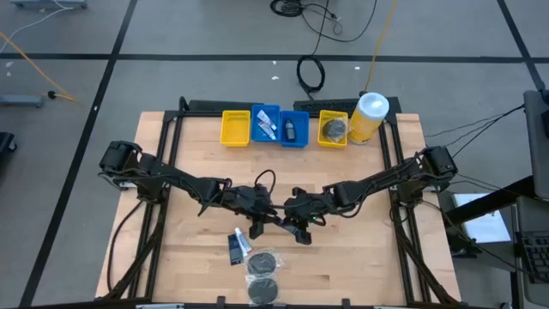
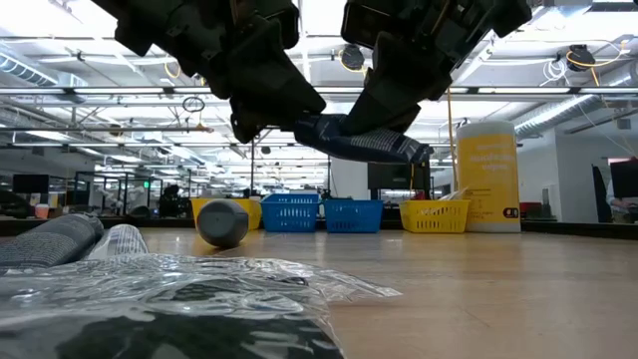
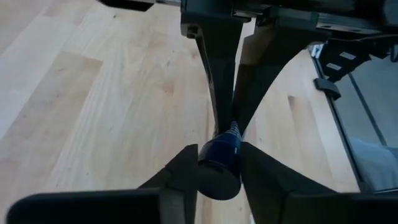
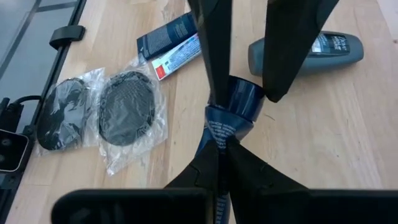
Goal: Pick & Place Travel size toiletries
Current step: Put the blue shave cream into the left yellow bin
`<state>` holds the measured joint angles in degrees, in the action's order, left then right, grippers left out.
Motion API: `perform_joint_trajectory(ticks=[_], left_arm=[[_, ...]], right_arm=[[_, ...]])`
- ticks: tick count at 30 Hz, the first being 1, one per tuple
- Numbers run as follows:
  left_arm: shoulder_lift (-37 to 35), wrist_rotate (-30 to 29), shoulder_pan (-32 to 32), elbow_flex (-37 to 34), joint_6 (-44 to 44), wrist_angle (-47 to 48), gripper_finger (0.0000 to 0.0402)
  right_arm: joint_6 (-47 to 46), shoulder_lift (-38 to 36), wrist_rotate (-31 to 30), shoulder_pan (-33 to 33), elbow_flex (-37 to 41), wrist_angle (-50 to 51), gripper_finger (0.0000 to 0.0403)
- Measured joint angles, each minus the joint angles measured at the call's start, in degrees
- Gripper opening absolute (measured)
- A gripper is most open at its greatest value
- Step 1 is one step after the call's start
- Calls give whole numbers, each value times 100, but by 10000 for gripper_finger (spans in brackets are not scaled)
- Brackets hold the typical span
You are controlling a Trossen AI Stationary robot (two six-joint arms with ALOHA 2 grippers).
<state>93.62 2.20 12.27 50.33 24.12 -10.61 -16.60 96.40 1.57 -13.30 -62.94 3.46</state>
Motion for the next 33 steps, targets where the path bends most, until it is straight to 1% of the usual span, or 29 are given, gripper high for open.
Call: perform_joint_trajectory(ticks=[4, 8, 14, 18, 23, 27, 33], left_arm=[[-2, 120, -17, 2, 37, 32, 86], [-2, 285, 2, 2, -65, 50, 86], [-2, 333, 11, 2, -92, 198, 120], [0, 535, 11, 2, -94, 195, 148], [13, 698, 17, -9, -66, 301, 174], [15, 672, 28, -13, -114, 308, 183], [15, 601, 26, -15, -127, 280, 184]], right_arm=[[0, -2, 4, 0, 0, 4, 9], [87, -2, 21, 0, 0, -5, 9], [90, -2, 2, 0, 0, -15, 9], [95, -2, 17, 0, 0, -66, 9], [133, -24, -15, 7, -11, -195, 9], [131, -26, -49, 11, -11, -225, 9], [129, -26, -43, 13, -11, -192, 9]])
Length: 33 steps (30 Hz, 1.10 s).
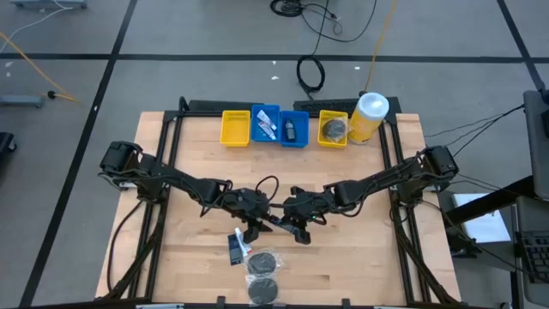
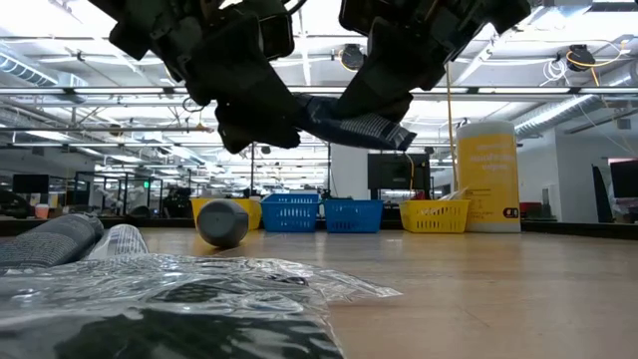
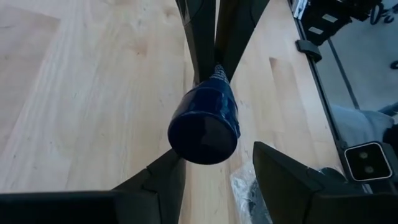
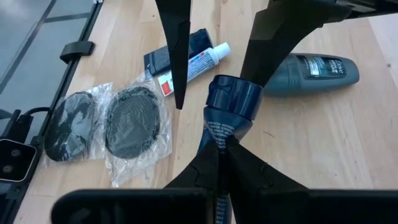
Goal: Pick & Place Travel size toiletries
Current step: Put the blue shave cream into the left yellow bin
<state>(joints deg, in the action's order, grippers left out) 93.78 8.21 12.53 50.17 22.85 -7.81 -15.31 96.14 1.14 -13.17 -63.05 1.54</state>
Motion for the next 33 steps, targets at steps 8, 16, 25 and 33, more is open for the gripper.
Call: perform_joint_trajectory(ticks=[8, 16, 25, 33], left_arm=[[0, -77, -41, 0, -158, -139, 184], [-4, -92, -103, 2, -187, -227, 184], [-7, -90, -101, 2, -264, -238, 148], [-9, -75, -101, 4, -314, -229, 108]], right_arm=[[-31, 0, 46, -2, 0, 23, 9], [-46, 10, 47, -2, 0, 55, 9], [-40, 11, 67, -7, 0, 46, 9], [-26, 11, 71, -7, 2, 50, 10]])
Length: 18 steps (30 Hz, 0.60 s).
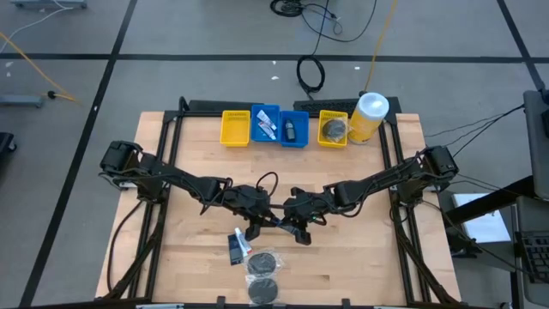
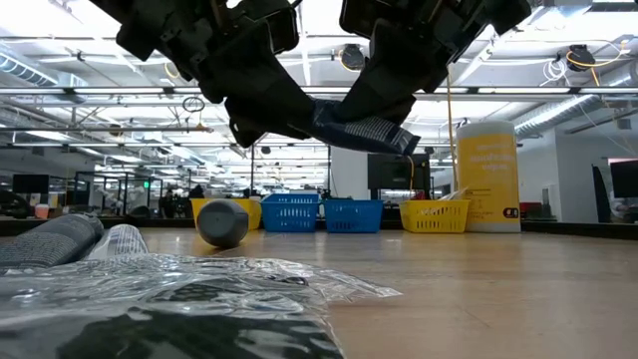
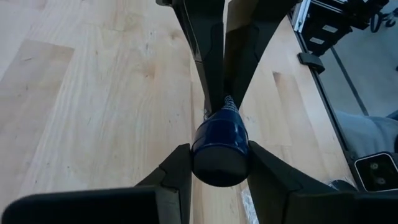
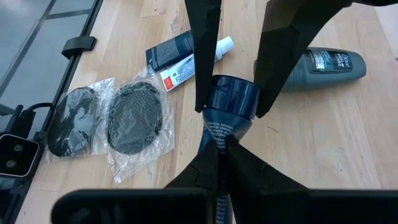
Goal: Pick & Place Travel size toiletries
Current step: Put the blue shave cream into the left yellow bin
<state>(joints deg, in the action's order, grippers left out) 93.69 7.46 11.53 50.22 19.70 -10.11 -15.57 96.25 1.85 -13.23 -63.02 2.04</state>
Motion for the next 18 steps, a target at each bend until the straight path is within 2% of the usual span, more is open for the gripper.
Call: perform_joint_trajectory(ticks=[7, 12, 18], left_arm=[[0, -4, 0, 2, 22, 2, 108], [0, -4, 0, 4, 24, 2, 108], [-7, -71, 7, 15, 46, 231, 108]], right_arm=[[17, 2, -4, 0, 2, 2, 41], [154, 2, 0, 0, 2, 4, 81], [173, 9, 289, 4, 4, 7, 134]])
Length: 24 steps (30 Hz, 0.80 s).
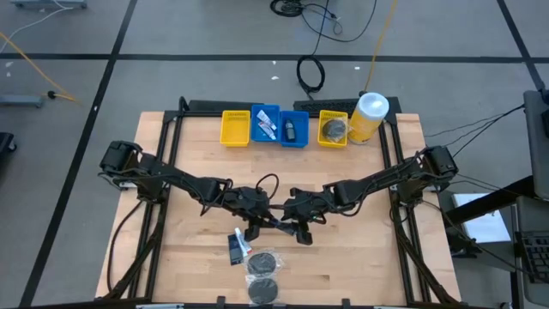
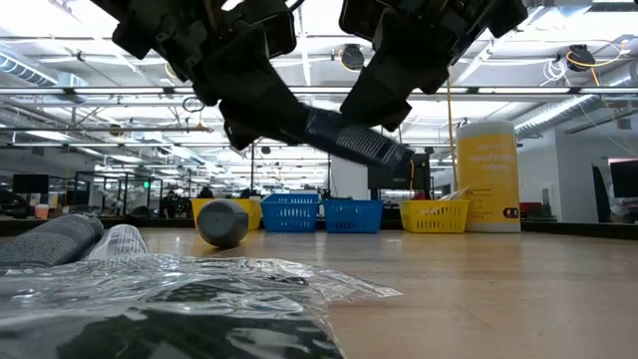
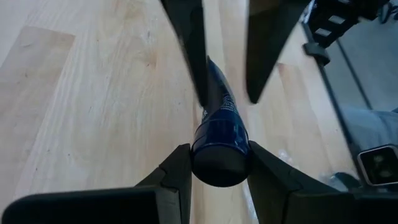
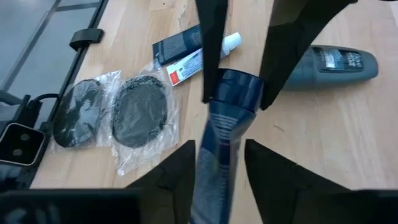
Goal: Pick & Place Travel size toiletries
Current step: Put the blue shave cream into the left yellow bin
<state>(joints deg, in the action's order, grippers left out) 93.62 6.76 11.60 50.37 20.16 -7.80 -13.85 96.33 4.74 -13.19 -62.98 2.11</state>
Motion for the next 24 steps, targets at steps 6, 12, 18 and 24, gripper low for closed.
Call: perform_joint_trajectory(ticks=[6, 12, 18, 24], left_arm=[[0, -138, -2, 0, 7, 82, 108], [0, -363, -51, 0, 155, 623, 108], [-203, -557, -160, -7, 310, 1238, 108], [-1049, -1331, -164, -7, 320, 2213, 108]], right_arm=[[0, -41, -3, 0, 0, 95, 166], [45, -42, -17, 37, 0, 384, 173], [133, -42, -20, 102, 0, 636, 167], [111, -43, -44, 240, 2, 900, 165]])
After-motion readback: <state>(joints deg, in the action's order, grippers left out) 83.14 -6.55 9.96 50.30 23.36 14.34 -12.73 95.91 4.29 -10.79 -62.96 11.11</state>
